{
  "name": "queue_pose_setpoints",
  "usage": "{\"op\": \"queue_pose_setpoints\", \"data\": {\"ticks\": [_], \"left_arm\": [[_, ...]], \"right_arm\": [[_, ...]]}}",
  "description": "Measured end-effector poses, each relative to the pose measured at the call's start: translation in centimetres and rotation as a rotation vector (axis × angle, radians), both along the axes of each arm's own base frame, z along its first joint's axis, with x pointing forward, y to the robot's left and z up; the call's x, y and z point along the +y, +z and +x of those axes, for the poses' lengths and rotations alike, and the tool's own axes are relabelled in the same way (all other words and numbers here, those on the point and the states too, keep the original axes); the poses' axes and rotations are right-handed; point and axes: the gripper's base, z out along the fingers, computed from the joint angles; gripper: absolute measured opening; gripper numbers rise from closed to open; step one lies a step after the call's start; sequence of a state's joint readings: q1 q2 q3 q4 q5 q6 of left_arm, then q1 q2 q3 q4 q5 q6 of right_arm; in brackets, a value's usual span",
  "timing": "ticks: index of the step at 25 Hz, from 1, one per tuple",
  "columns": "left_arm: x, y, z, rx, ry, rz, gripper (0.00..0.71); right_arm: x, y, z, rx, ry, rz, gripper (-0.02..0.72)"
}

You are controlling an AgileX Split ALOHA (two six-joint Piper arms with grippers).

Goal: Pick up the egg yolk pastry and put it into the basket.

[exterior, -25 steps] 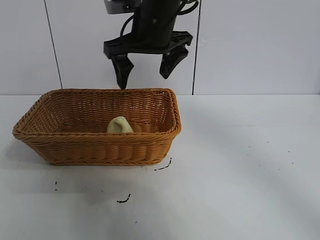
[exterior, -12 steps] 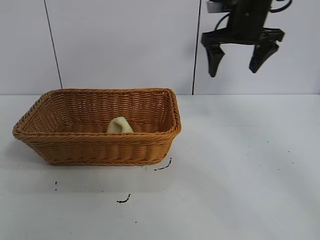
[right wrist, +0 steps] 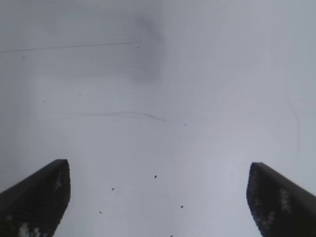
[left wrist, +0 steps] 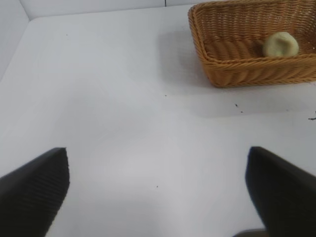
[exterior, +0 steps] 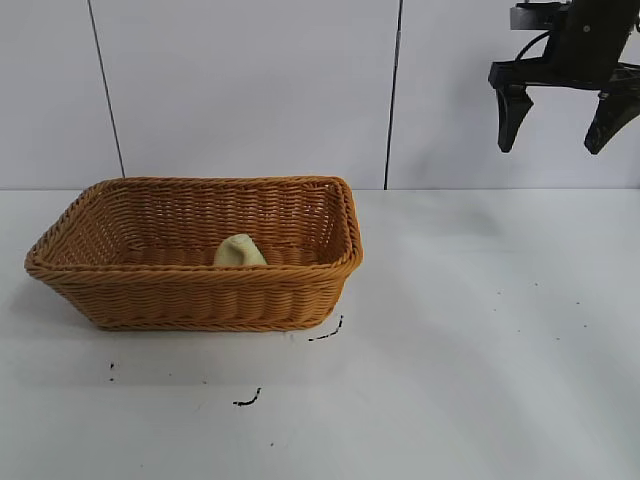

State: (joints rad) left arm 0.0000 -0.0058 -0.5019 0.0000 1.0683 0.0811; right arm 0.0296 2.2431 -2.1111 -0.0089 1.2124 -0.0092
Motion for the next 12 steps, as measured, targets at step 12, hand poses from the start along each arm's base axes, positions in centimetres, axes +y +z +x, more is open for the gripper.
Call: {"op": "queue_pose_setpoints", "data": {"ticks": [12], "left_arm": [[0.0,0.0,0.0,0.000,0.000,0.000,0.697]], "right_arm": [[-0.3,6.1,-10.4,0.025,0.000,-0.005,0.695]]}}
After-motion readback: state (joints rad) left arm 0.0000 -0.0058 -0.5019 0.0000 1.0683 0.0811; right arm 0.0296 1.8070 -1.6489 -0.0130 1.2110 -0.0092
